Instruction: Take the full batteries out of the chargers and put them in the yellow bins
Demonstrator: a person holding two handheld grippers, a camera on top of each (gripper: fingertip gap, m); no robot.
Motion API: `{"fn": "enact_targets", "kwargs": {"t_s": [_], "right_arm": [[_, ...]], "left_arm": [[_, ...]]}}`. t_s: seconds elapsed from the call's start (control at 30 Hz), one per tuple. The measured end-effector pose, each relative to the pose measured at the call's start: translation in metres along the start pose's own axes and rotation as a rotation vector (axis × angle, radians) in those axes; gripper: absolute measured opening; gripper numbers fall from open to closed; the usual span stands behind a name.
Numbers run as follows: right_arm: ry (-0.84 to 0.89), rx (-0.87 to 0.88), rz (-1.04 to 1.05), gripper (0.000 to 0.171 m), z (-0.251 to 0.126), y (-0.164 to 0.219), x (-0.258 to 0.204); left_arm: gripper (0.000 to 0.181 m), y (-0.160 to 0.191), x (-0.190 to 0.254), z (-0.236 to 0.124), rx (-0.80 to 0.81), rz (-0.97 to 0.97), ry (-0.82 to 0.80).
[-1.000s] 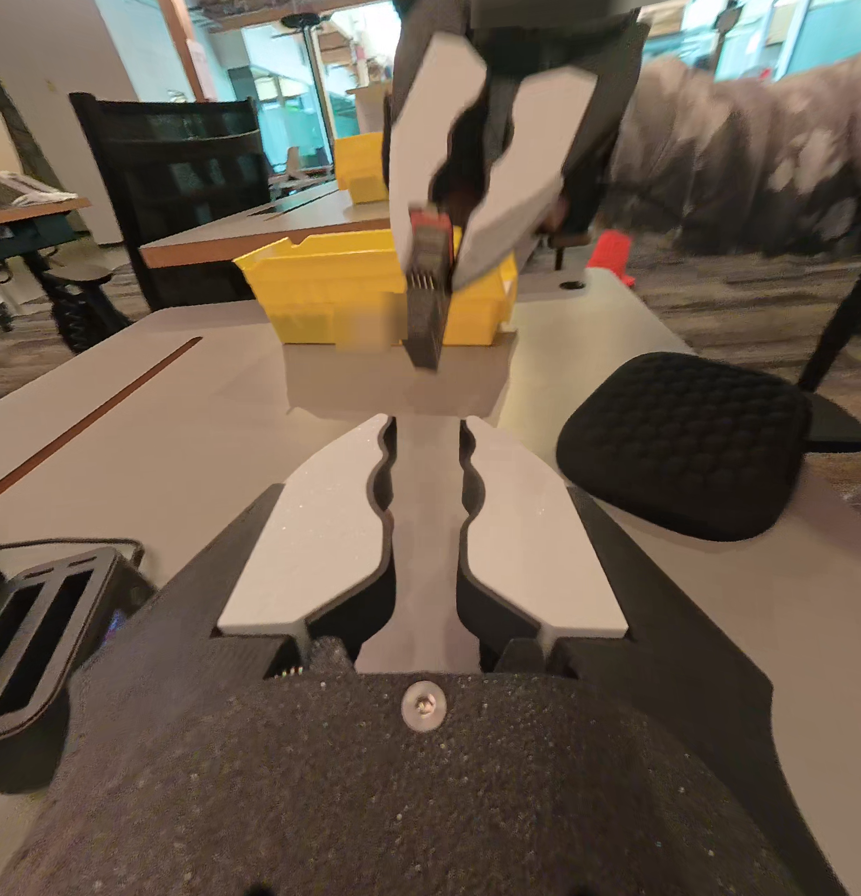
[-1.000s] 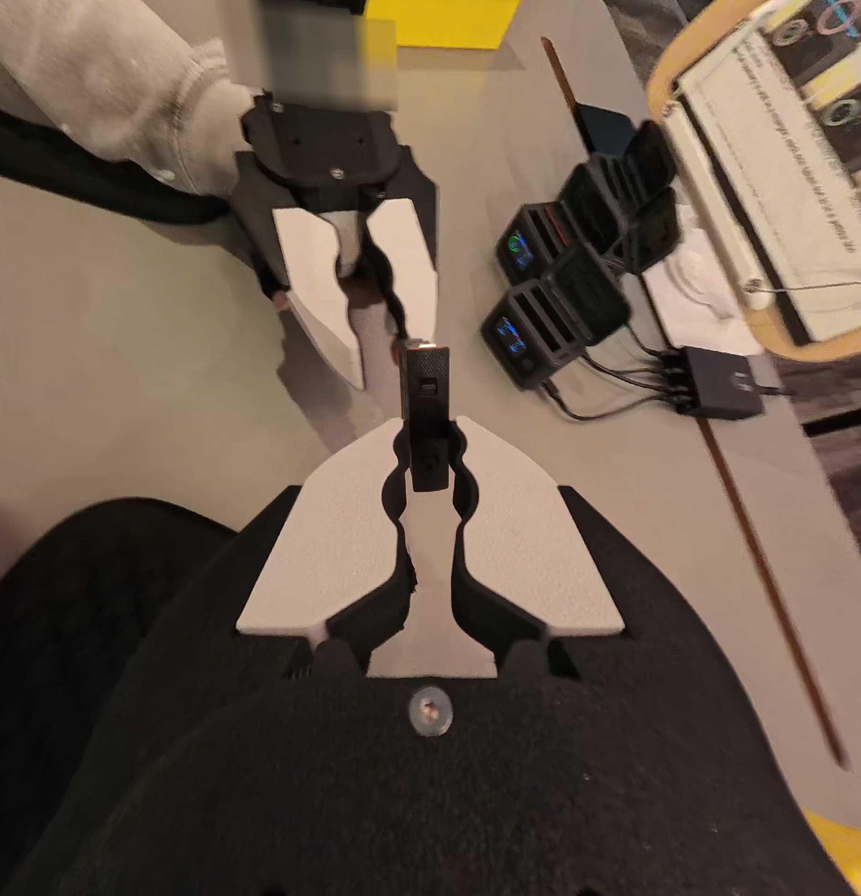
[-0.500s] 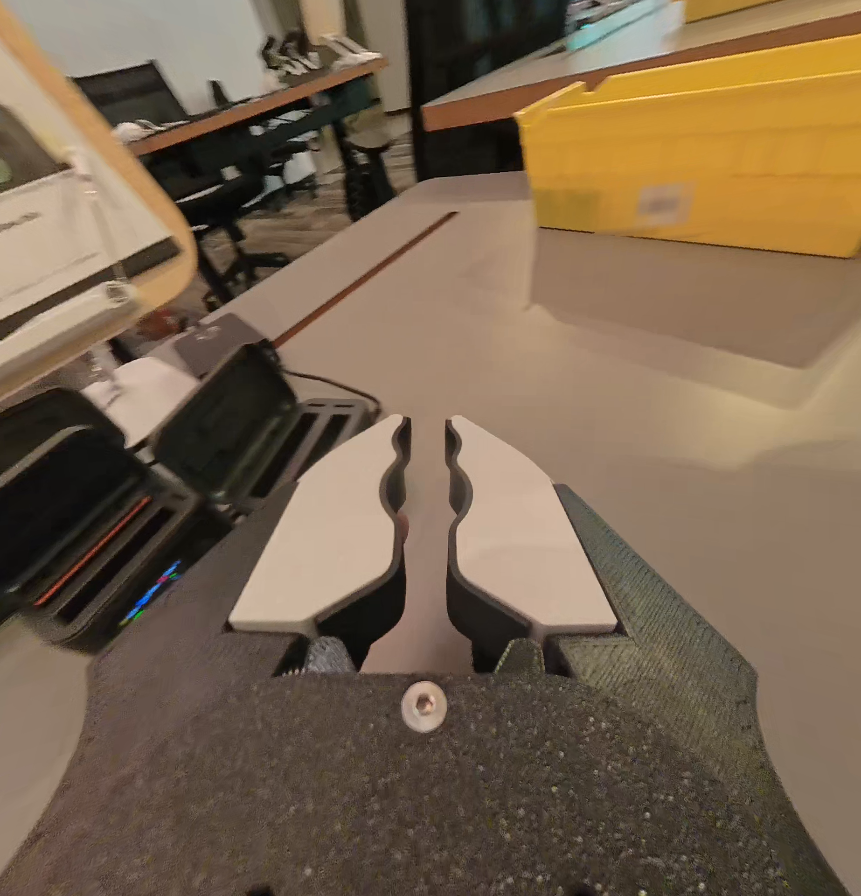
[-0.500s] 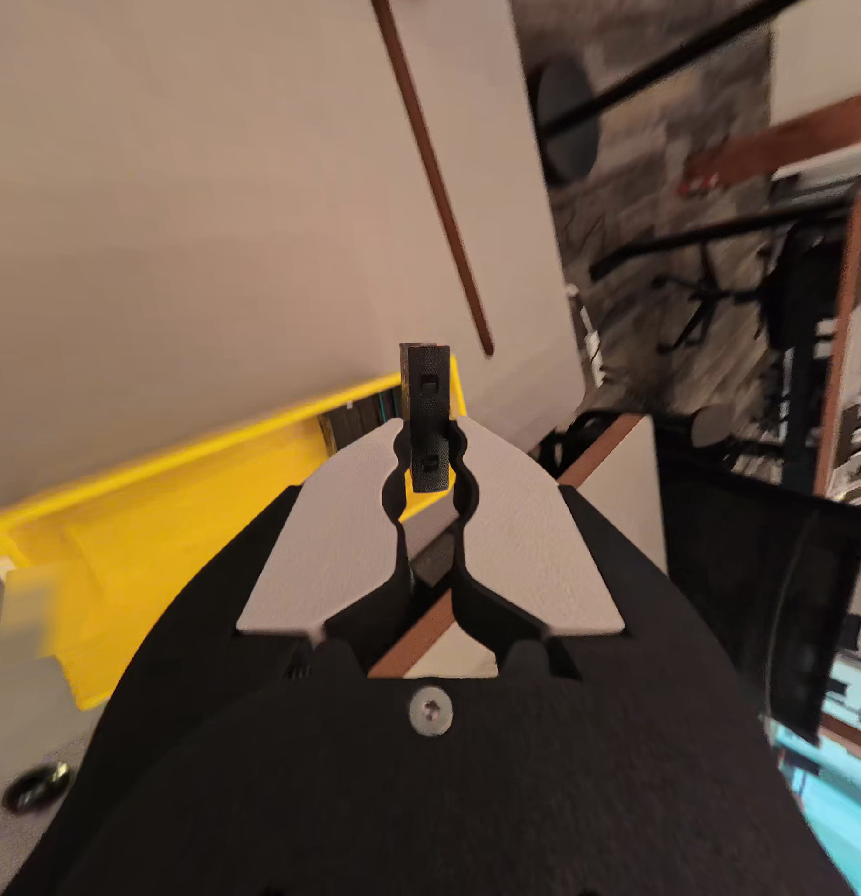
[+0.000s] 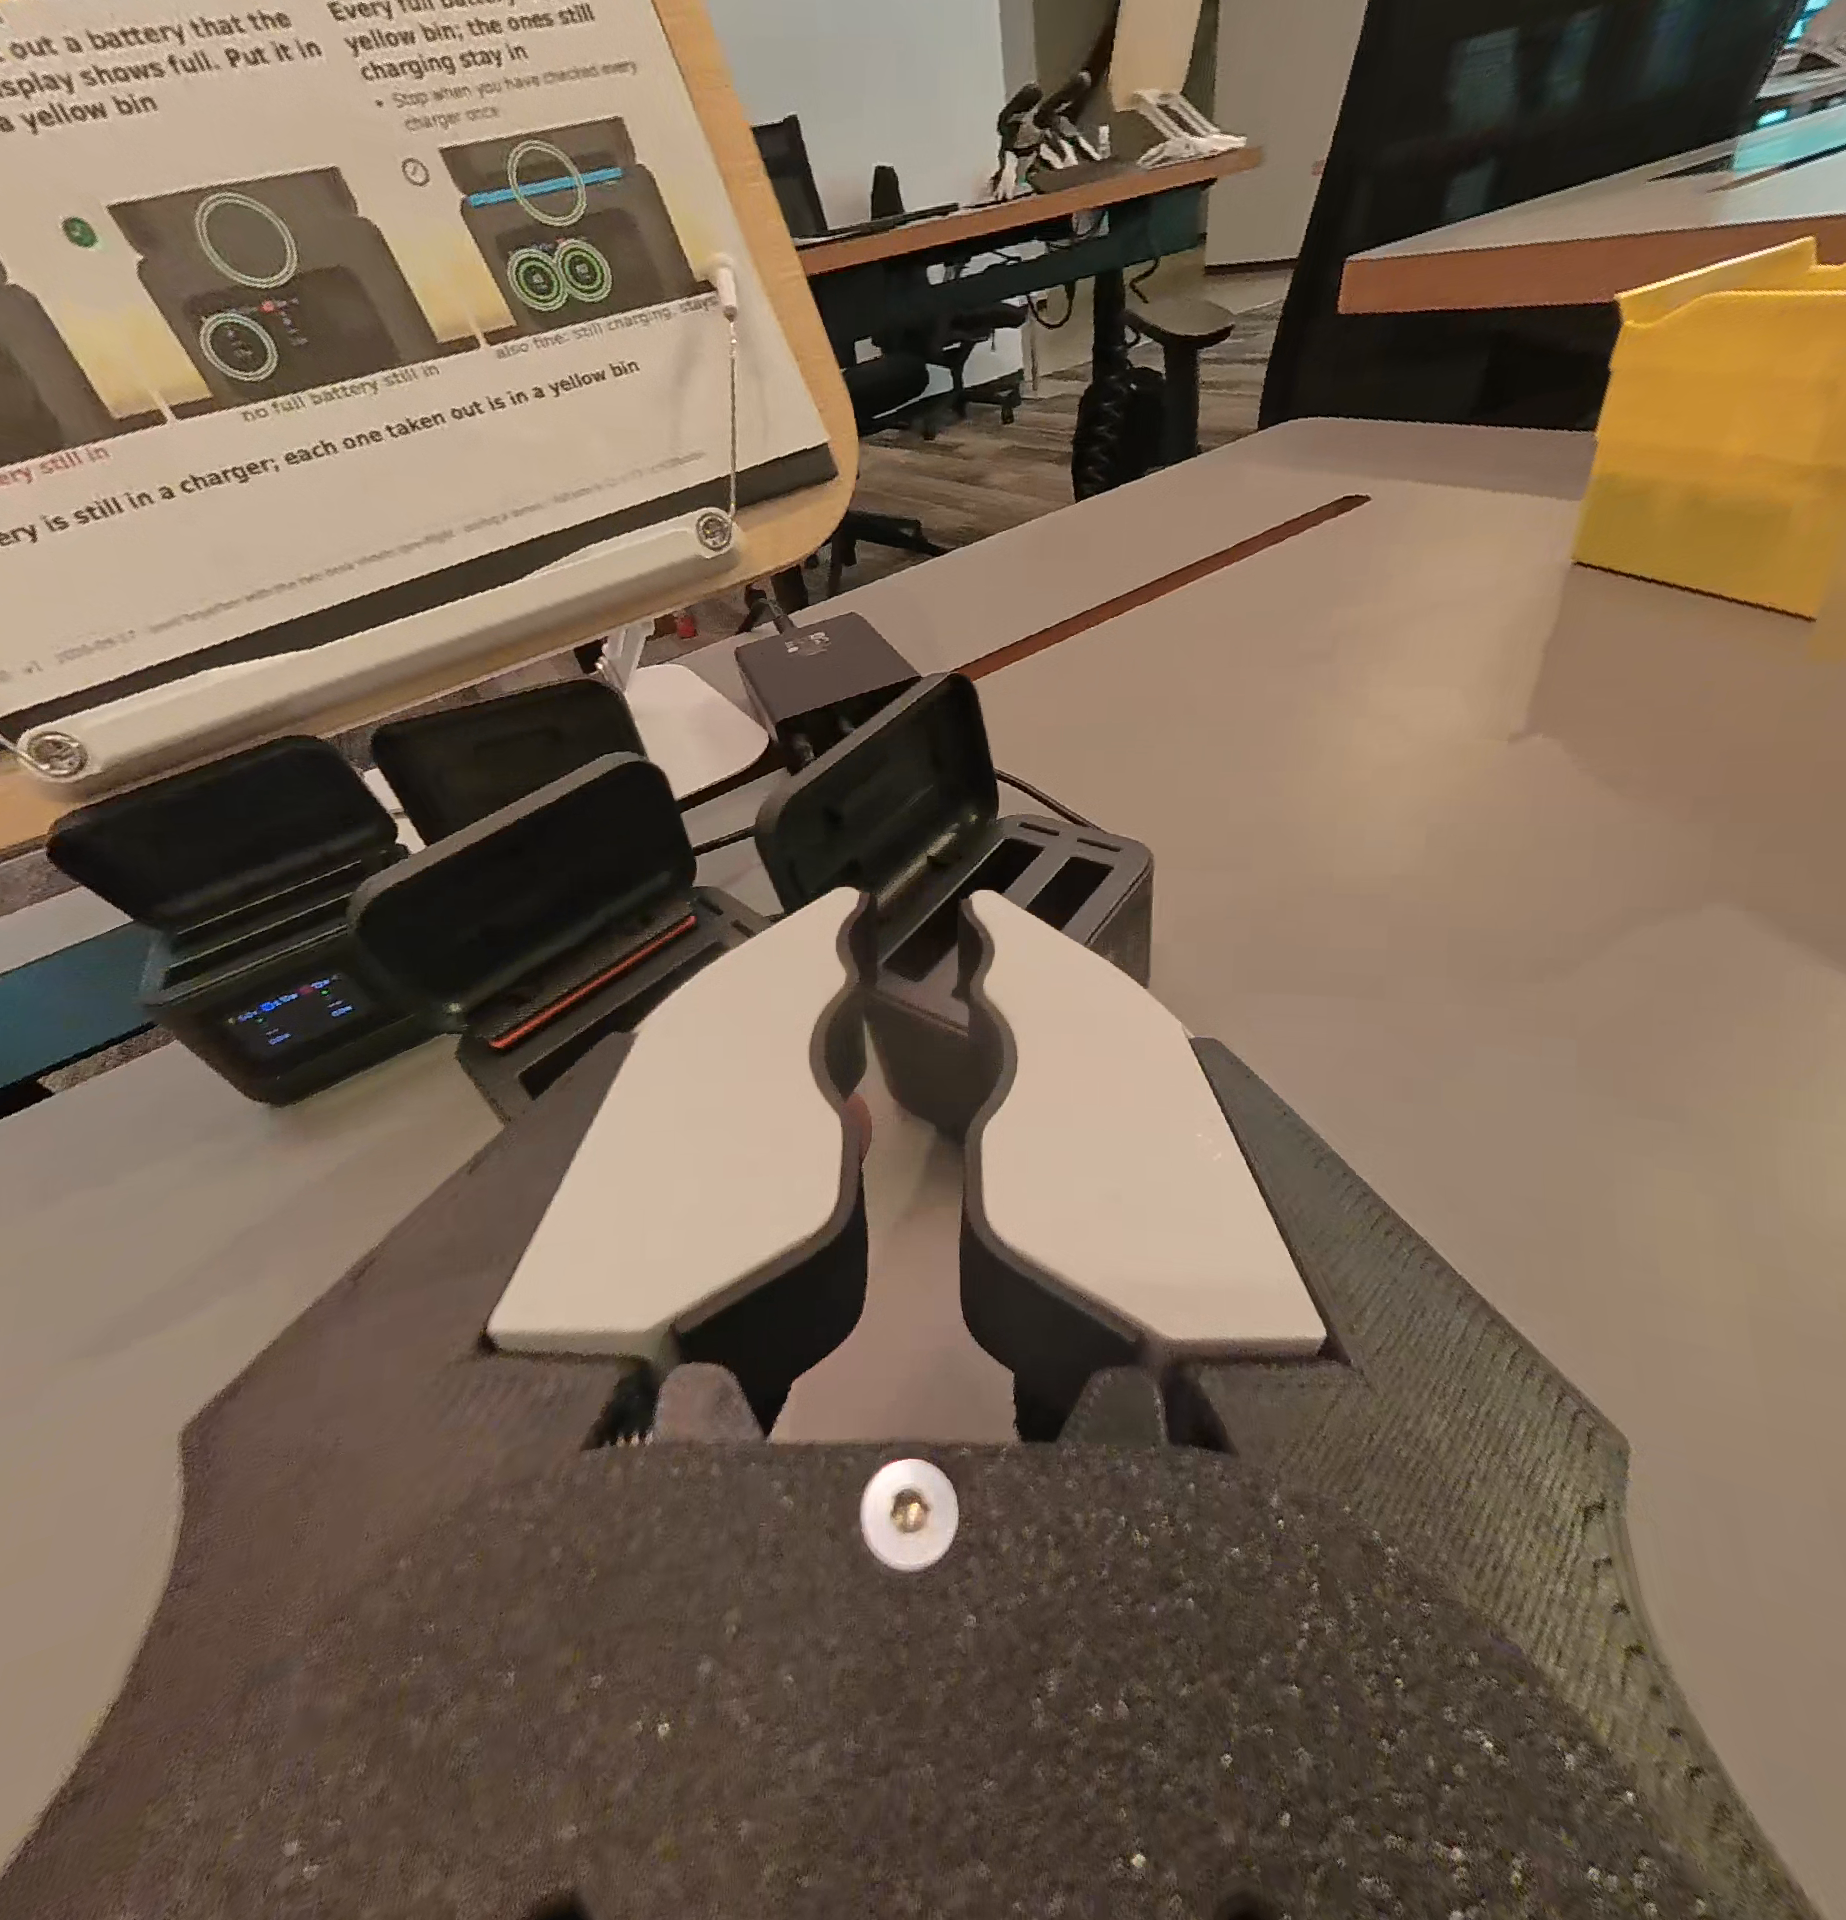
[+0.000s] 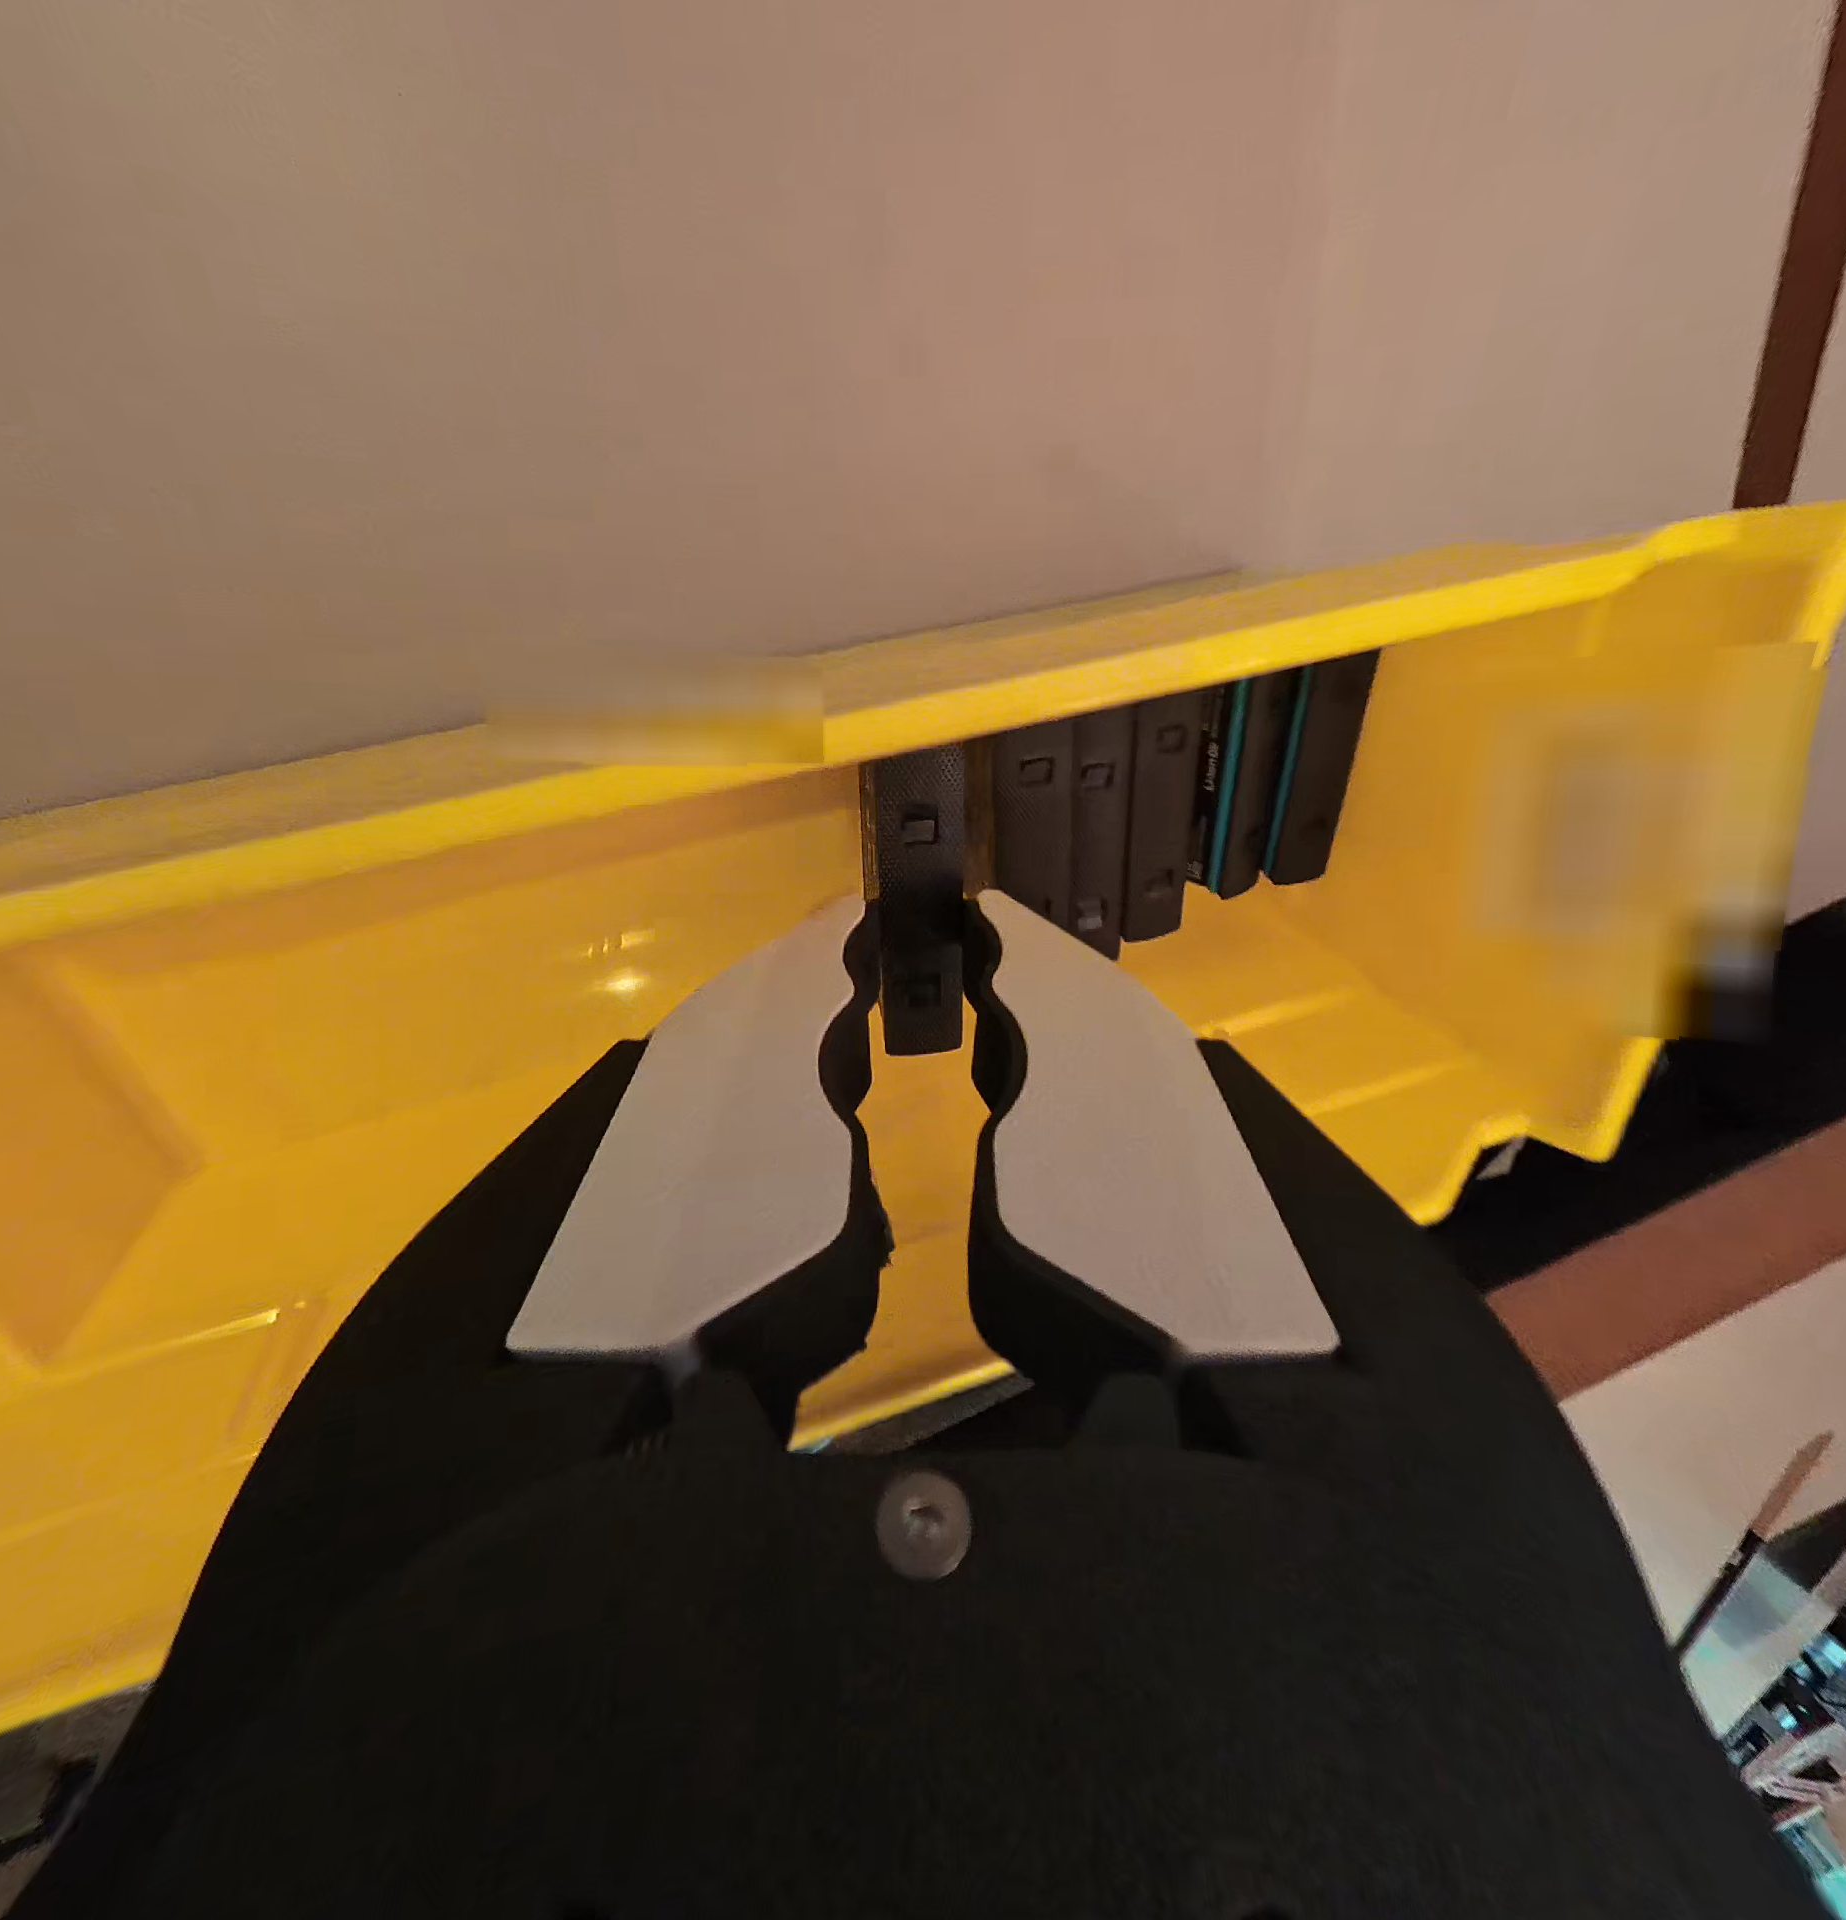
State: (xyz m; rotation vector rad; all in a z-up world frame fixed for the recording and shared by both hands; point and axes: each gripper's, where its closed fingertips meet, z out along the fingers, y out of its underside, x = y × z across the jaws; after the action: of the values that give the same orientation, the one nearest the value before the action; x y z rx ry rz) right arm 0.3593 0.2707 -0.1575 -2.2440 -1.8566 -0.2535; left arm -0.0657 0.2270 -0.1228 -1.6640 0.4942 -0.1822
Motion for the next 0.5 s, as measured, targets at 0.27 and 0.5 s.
{"fn": "enact_targets", "kwargs": {"t_s": [0.27,0.5], "right_arm": [[-0.017,-0.006,-0.011,0.014,0.018,-0.005,0.001],[-0.004,-0.01,-0.012,0.015,0.019,-0.005,0.003]], "left_arm": [[0.016,0.004,-0.003,0.002,-0.02,-0.01,-0.006],[0.017,0.004,-0.002,0.002,-0.021,-0.003,0.002]]}}
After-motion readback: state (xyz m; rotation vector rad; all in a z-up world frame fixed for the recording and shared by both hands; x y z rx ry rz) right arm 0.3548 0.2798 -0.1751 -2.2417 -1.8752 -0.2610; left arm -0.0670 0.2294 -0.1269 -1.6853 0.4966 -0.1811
